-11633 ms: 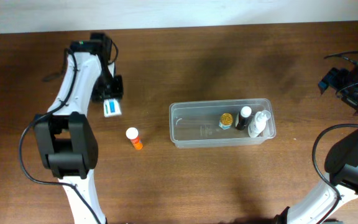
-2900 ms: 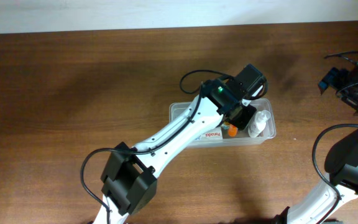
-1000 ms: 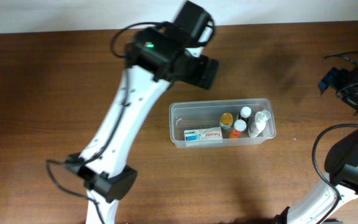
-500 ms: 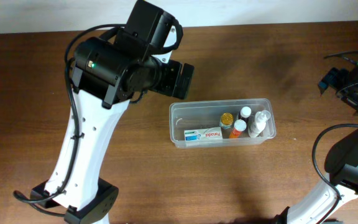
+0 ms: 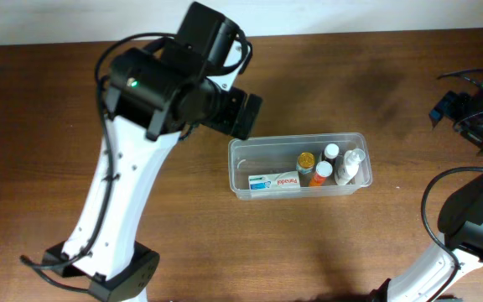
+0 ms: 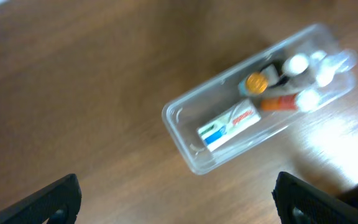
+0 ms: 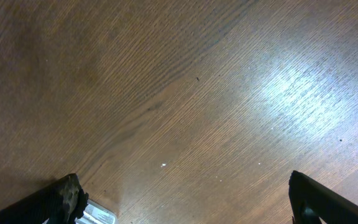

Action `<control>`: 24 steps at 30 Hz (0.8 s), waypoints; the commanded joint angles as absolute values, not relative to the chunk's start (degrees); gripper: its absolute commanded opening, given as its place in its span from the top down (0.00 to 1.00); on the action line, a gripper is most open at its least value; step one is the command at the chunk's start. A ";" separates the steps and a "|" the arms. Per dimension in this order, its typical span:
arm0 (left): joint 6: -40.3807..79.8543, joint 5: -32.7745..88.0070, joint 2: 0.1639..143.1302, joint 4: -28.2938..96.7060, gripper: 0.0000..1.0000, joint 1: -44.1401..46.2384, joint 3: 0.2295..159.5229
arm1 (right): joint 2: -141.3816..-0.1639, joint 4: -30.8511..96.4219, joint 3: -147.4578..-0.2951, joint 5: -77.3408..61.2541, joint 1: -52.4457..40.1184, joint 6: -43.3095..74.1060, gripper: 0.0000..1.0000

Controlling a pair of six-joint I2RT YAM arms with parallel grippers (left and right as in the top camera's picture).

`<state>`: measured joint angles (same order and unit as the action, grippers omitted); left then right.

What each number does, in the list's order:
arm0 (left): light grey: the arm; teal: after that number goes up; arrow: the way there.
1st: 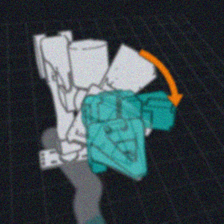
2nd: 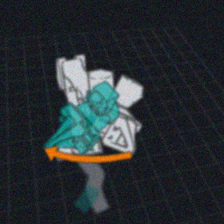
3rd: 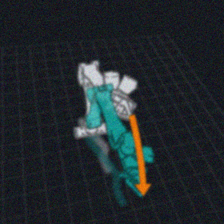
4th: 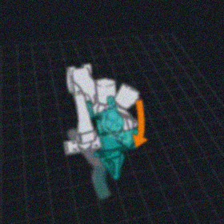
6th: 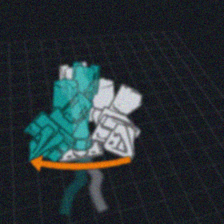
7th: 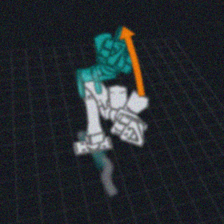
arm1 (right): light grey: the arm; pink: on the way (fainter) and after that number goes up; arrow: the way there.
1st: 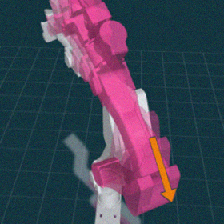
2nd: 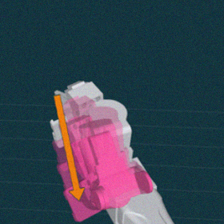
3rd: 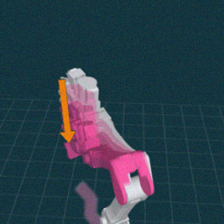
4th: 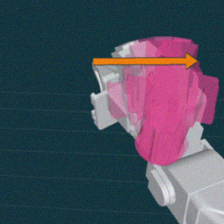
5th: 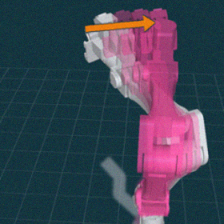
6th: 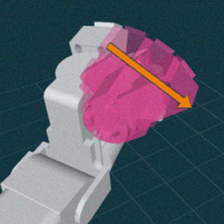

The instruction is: Pack container

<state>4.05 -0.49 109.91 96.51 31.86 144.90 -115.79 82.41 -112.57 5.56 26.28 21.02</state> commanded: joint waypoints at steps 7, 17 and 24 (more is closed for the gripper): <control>-7.68 -2.57 102.98 77.03 0.01 31.97 119.57 | -115.57 82.43 -112.60 5.85 26.26 21.52 0.02; -10.20 2.28 80.07 47.37 0.01 24.43 76.53 | -115.57 82.41 -112.60 5.85 26.26 21.52 0.01; -10.20 6.68 58.76 25.91 0.01 15.07 47.35 | -115.57 82.43 -112.60 5.85 26.26 21.52 0.02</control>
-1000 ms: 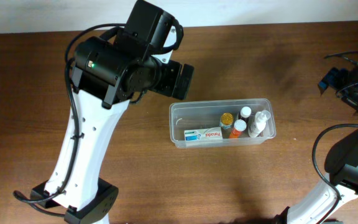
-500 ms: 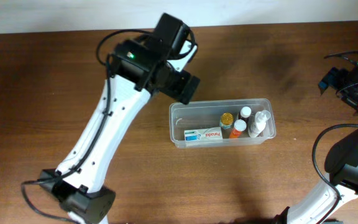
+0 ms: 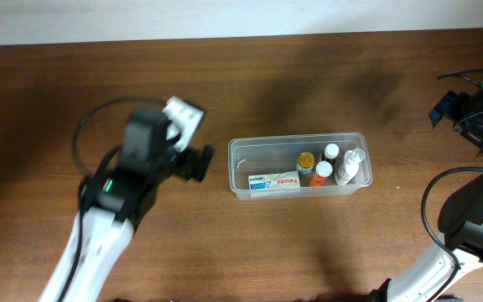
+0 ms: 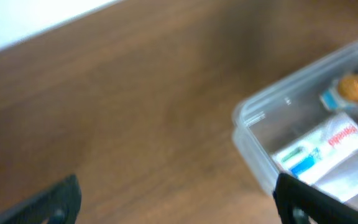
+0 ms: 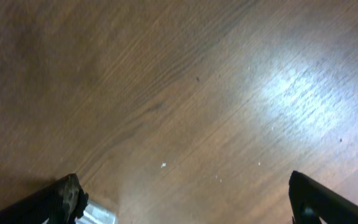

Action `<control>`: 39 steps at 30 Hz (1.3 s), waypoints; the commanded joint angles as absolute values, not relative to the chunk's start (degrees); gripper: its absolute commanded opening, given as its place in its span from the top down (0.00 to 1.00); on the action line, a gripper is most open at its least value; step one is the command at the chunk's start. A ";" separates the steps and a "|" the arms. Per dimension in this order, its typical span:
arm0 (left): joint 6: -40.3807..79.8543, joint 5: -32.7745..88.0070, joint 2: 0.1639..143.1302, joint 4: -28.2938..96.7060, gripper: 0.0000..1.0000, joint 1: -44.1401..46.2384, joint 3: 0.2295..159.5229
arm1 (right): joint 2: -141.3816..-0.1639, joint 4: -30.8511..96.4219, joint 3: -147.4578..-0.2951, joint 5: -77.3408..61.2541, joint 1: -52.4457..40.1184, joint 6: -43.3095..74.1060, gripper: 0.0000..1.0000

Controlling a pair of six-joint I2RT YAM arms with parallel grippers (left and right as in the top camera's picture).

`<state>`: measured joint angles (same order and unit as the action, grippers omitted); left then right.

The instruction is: Pack container

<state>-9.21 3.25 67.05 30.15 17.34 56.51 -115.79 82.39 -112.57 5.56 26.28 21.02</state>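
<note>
A clear plastic container (image 3: 298, 165) lies in the middle of the brown table. Inside it are a white toothpaste box (image 3: 274, 181), an orange-capped bottle (image 3: 306, 159), a small orange tube (image 3: 319, 175) and white bottles (image 3: 350, 165). My left gripper (image 3: 198, 163) sits low just left of the container, open and empty; its wrist view shows the container's corner (image 4: 253, 118) and the toothpaste box (image 4: 319, 146) at the right. My right gripper (image 5: 182, 199) is open over bare wood at the far right, with nothing between its fingers.
The right arm's base and cables (image 3: 476, 101) crowd the table's right edge. The left arm's white link (image 3: 90, 252) stretches to the front left. A pale wall runs along the far edge of the table (image 3: 225, 17).
My left arm has dropped and pulled back leftward, from above the container's left end to beside it. The right arm has not moved. The container's contents are unchanged.
</note>
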 commanded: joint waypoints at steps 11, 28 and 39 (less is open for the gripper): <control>-10.20 6.66 26.46 9.85 0.01 6.22 19.77 | -115.57 82.43 -112.60 5.85 26.26 21.52 0.02; -10.13 7.29 2.28 3.25 0.01 -0.16 4.97 | -115.57 82.43 -112.60 5.85 26.26 21.52 0.02; -9.98 10.13 0.30 3.22 0.01 -0.01 0.51 | -115.57 82.43 -112.60 5.85 26.26 21.52 0.02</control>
